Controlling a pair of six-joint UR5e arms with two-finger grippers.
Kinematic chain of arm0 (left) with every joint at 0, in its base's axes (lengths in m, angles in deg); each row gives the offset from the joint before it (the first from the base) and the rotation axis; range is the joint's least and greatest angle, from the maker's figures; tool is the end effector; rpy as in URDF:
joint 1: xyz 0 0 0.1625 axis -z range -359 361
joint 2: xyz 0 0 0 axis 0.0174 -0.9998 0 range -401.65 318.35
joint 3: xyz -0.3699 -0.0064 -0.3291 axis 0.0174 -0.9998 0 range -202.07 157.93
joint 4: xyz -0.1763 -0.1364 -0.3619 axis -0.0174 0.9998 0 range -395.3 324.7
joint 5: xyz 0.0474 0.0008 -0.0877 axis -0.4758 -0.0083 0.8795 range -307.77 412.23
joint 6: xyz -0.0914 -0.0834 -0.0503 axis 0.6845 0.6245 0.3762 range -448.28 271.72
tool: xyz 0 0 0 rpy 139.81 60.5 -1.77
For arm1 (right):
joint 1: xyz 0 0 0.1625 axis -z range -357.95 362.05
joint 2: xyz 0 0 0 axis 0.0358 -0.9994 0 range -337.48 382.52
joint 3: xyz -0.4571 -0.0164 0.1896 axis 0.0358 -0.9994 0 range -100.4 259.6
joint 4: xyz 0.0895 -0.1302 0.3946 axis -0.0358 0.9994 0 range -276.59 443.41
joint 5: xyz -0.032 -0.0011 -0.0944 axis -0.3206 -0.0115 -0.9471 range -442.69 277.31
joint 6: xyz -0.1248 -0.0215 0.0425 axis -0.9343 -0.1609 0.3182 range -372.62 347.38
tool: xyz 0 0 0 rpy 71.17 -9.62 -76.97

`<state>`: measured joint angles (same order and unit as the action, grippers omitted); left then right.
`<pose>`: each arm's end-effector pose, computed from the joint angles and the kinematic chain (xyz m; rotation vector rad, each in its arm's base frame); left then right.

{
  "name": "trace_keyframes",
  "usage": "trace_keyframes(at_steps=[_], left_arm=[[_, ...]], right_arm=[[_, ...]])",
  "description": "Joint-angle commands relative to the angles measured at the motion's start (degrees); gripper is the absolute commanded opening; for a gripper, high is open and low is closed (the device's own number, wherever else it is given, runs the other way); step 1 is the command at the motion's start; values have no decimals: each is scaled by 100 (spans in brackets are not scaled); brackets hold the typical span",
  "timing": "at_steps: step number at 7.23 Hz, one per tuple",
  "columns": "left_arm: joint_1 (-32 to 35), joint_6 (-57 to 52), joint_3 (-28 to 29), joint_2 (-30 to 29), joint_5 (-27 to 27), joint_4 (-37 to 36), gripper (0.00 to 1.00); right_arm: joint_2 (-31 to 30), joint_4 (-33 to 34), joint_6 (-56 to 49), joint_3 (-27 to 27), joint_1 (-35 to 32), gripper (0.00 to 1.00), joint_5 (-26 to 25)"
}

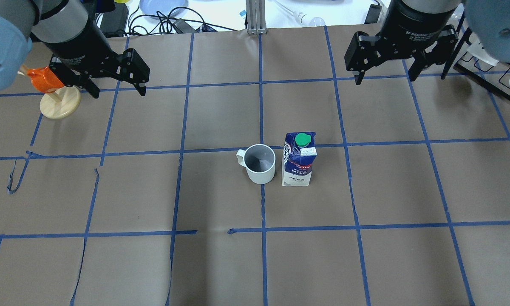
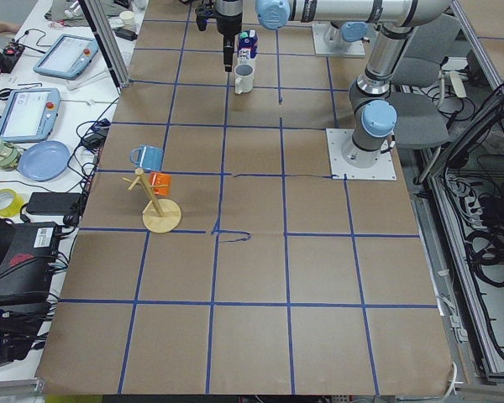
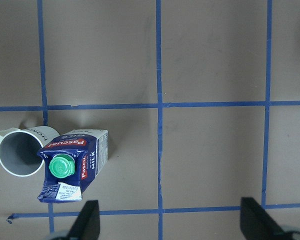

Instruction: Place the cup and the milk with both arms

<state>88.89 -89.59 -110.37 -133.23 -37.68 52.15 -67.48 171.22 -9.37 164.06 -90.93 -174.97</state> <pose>-0.1142 -0.5276 0.5295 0.0217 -3.1405 0.0731 0.1543 -0.5017 0.5693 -0.0091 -3.1036 0.0940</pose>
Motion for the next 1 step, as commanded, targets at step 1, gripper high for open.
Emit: trace_keyframes(at_steps=[1], left_arm=[[0,0,-3,-1,0,0,100]], right_arm=[[0,0,-8,0,0,100,0]])
